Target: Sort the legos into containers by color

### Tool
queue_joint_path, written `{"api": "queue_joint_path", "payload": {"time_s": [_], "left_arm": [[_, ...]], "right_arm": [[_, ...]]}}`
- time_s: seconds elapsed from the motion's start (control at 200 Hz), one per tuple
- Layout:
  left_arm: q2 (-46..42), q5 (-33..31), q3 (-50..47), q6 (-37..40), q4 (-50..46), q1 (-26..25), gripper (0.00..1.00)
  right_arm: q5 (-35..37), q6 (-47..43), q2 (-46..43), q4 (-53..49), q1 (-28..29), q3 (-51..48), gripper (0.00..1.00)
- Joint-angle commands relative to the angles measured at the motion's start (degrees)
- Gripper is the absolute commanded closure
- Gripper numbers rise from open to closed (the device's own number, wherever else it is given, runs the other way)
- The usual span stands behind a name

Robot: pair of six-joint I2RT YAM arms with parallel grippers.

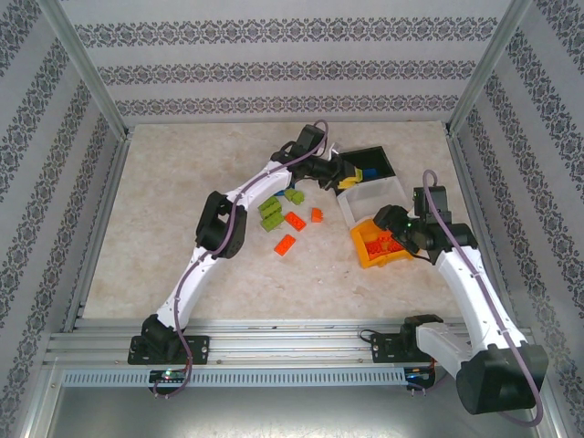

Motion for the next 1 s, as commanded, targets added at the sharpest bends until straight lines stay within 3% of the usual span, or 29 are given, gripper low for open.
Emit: {"api": "queue_joint_path", "payload": {"time_s": [0.0,0.155,0.485,0.994], "left_arm": [[3.0,0.5,5.3,-2.3,1.7,-0.5,0.8],[6.5,-2.0,11.7,-6.0,4.0,0.1,0.8],[10.4,-5.3,11.7,-17.4,17.6,0.8,0.79],[12.0,-8.1,11.8,-17.9,14.1,1.2,0.77]], "right_arm": [[-1.3,-0.1,0.9,1.0,-0.9,0.8,0.33],[-1.4,-0.2,1.2,0.9,-0.9,1.3,0.33],[-1.7,1.5,-0.2,1.5,-0.9,-0.7,0.34],[-2.6,0.5,2.8,1.8,-1.0,-0.1,0.33]]}}
